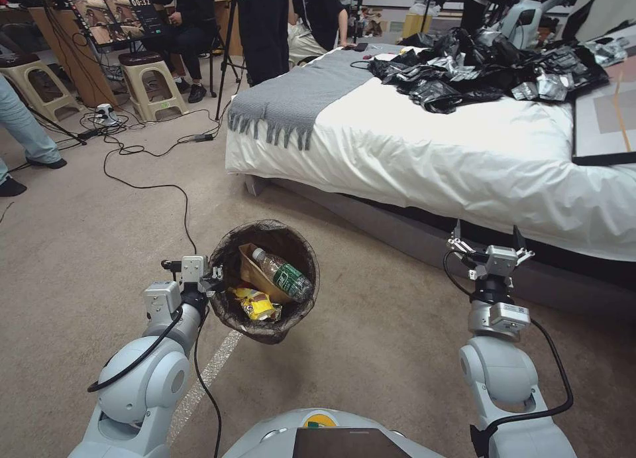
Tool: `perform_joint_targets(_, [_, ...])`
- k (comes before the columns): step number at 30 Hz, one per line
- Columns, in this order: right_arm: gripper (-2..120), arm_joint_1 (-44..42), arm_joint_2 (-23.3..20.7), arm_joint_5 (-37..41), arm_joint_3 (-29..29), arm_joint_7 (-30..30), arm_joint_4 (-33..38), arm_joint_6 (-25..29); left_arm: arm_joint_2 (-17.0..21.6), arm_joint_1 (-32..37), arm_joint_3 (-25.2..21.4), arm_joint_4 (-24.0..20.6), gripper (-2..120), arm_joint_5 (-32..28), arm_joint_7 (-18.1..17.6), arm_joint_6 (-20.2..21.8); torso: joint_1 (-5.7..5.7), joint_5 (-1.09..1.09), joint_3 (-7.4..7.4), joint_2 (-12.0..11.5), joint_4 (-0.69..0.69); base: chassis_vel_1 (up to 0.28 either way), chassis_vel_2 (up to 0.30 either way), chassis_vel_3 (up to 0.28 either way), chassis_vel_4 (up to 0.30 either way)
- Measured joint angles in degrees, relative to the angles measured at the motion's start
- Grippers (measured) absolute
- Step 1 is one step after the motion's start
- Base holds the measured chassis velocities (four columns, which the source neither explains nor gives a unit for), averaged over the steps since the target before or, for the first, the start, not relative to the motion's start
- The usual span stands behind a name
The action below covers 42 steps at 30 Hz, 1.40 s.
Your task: Pick up the trash bin, then pick up the garbage from the floor and place it into the trash bin.
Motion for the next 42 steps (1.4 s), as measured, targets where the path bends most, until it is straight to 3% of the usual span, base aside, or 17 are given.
perform_joint_targets(7, [100,0.20,-0.82,0.50,-1.03,-0.05,-0.13,-0.74,0.03,0.23,-0.13,-0.13,0,-0.01,0.06,0.02,0.00,0.00,0.00,0.00,0.01,0.054,0.045,0.046,0.047])
perform_joint_targets(18, [100,0.23,-8.50,4.72,-0.83,-2.98,-0.26,-2.06,0.17,0.20,-0.55,-0.06,0,0.04,0.37,0.01,0.00,0.01,0.00,0.00,0.00,0.018,0.018,0.017,0.014])
perform_joint_targets(42, [100,0.18,-8.58,4.89,-1.04,-6.12,-0.87,-3.22,0.09,0.02,-0.93,0.17,0,-0.40,0.21,-0.09,0.00,0.00,0.00,0.00,0.00,0.057,0.054,0.054,0.051])
